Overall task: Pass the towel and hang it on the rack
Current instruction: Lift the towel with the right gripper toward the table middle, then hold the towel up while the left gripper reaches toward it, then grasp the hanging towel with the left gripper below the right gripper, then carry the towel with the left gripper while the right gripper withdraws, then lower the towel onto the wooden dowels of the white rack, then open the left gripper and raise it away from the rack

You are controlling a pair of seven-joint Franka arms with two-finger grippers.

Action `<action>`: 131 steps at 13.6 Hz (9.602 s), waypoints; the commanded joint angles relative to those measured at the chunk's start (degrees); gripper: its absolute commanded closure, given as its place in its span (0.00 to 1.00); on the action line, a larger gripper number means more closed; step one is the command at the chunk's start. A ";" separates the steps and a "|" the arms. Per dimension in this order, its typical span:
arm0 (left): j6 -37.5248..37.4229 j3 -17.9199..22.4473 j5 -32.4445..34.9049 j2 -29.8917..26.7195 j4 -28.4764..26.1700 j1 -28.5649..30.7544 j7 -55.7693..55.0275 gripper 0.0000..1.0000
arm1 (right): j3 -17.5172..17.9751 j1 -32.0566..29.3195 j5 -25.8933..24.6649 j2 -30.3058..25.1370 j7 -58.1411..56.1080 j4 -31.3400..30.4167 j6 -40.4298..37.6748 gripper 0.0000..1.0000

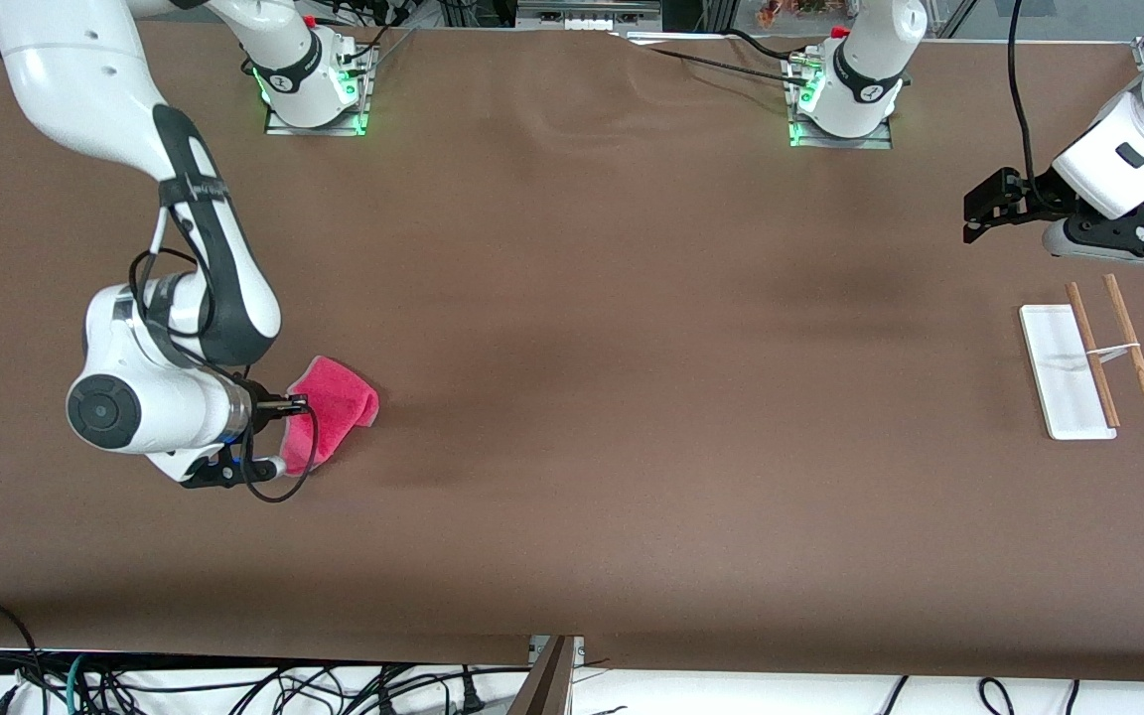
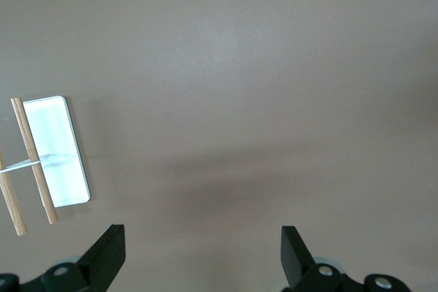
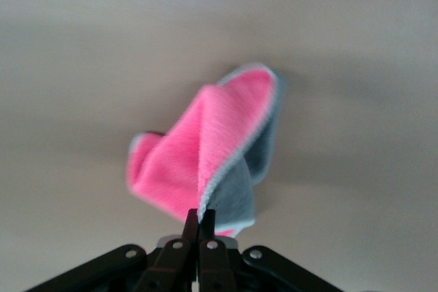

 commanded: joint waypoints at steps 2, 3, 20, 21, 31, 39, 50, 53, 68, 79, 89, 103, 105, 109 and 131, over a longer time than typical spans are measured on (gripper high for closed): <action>-0.84 0.16 0.70 -0.39 0.57 0.29 1.20 0.00 | -0.11 6.99 0.39 -1.73 -0.09 8.96 -8.45 1.00; -0.84 0.16 0.70 -0.39 0.57 0.29 1.20 0.00 | -0.02 8.31 0.74 -1.82 -0.53 10.28 -8.81 1.00; -5.85 -0.28 -22.64 17.88 6.98 -0.06 -5.98 0.00 | 21.95 18.24 -0.22 -4.19 -0.10 14.16 7.00 1.00; -5.76 -0.19 -25.82 19.89 6.98 0.03 -7.31 0.00 | 21.86 18.95 -0.83 -4.19 0.17 14.16 7.62 1.00; 1.17 -0.45 -42.70 32.03 5.84 -6.98 -32.51 0.00 | 21.95 20.37 -0.93 -4.19 0.17 14.16 11.93 1.00; 8.82 -0.45 -61.78 42.93 6.90 -10.08 -37.12 0.00 | 22.22 20.37 -0.84 -4.28 0.17 14.16 12.37 1.00; 14.54 -0.45 -76.47 48.30 10.24 -14.03 -37.48 0.44 | 22.22 20.28 -0.84 -4.19 0.08 14.16 12.46 1.00; 14.02 -0.45 -75.25 47.95 9.71 -15.17 -37.03 0.68 | 22.22 20.28 -0.84 -4.19 0.08 14.16 12.46 1.00; 1.99 0.43 -57.70 40.93 10.32 -8.33 -39.05 1.00 | 21.78 19.75 -0.31 -4.28 -0.01 14.16 11.76 0.00; -22.37 0.34 -19.89 37.23 27.37 5.37 -21.96 1.00 | 20.90 4.83 -0.66 -7.70 -0.80 13.99 -1.77 0.00; -20.62 0.78 1.82 39.59 27.02 18.82 14.79 1.00 | 5.69 -9.59 -2.94 -23.24 -0.27 5.22 -11.18 0.00; -0.41 0.87 15.46 43.02 26.41 29.73 40.82 1.00 | 3.41 -13.47 -7.61 -31.26 -8.87 -2.88 -20.41 0.00; 0.57 0.78 15.37 44.17 26.41 30.44 41.37 1.00 | 3.23 -13.47 -7.69 -31.26 -10.12 -2.89 -20.41 0.00; 0.57 0.87 15.37 44.17 26.41 30.35 40.92 0.00 | 2.79 -13.30 -7.69 -31.44 -10.20 -2.97 -20.50 0.00; -10.49 -0.28 16.25 31.44 27.20 18.95 33.91 0.00 | 2.62 -13.30 -4.88 -31.70 -9.85 -3.85 -24.63 0.00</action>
